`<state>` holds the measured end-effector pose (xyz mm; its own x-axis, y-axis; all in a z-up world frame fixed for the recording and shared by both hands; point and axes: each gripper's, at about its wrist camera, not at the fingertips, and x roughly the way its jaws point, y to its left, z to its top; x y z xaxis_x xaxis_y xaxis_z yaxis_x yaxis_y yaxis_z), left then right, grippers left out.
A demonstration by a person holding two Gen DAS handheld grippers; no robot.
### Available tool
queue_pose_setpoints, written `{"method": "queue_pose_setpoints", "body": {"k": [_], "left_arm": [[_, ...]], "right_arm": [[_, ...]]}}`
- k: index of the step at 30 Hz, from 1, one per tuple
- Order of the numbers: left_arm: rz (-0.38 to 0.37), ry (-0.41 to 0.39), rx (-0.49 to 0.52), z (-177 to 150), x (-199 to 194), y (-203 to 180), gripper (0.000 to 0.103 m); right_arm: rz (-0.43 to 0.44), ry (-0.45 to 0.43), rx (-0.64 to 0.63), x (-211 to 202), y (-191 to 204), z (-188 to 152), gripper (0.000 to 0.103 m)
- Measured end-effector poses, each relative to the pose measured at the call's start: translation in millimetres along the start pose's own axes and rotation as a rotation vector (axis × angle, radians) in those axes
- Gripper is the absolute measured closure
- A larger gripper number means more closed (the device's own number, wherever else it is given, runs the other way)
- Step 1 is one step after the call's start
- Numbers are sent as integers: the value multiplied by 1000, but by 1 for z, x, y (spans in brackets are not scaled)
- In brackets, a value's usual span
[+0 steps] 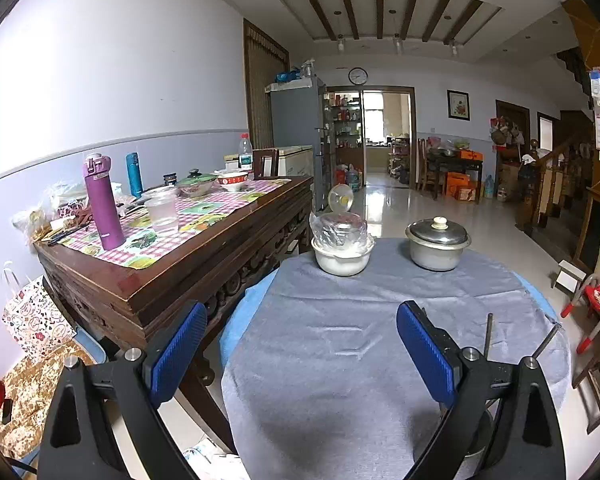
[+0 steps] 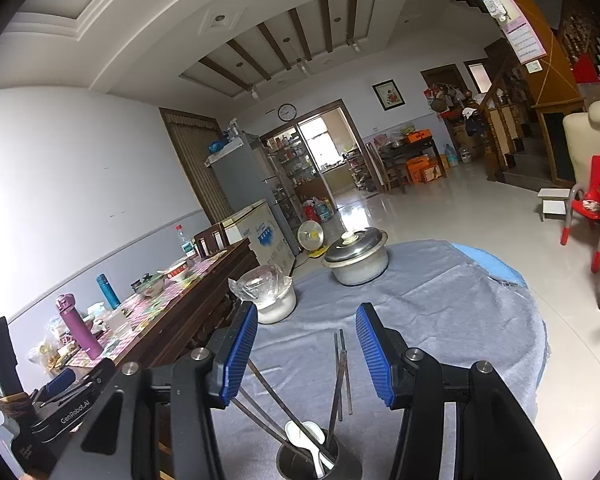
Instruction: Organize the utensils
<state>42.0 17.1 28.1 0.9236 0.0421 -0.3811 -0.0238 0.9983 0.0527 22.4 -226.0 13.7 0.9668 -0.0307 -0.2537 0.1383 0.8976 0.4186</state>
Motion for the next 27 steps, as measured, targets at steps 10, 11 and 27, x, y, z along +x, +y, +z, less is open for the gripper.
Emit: {"method": "queue_pose_setpoints", "body": {"k": [10, 11, 27], "left_arm": [[16, 24, -21, -4, 10, 9, 7], [14, 27, -24, -5, 11, 10, 7], [9, 51, -17, -15, 14, 15, 7]], "right_arm": [[-32, -8, 28, -2, -11, 4, 47], [-36, -10, 31, -2, -13, 5, 47], [-40, 60, -47, -2, -6, -4, 42]]}}
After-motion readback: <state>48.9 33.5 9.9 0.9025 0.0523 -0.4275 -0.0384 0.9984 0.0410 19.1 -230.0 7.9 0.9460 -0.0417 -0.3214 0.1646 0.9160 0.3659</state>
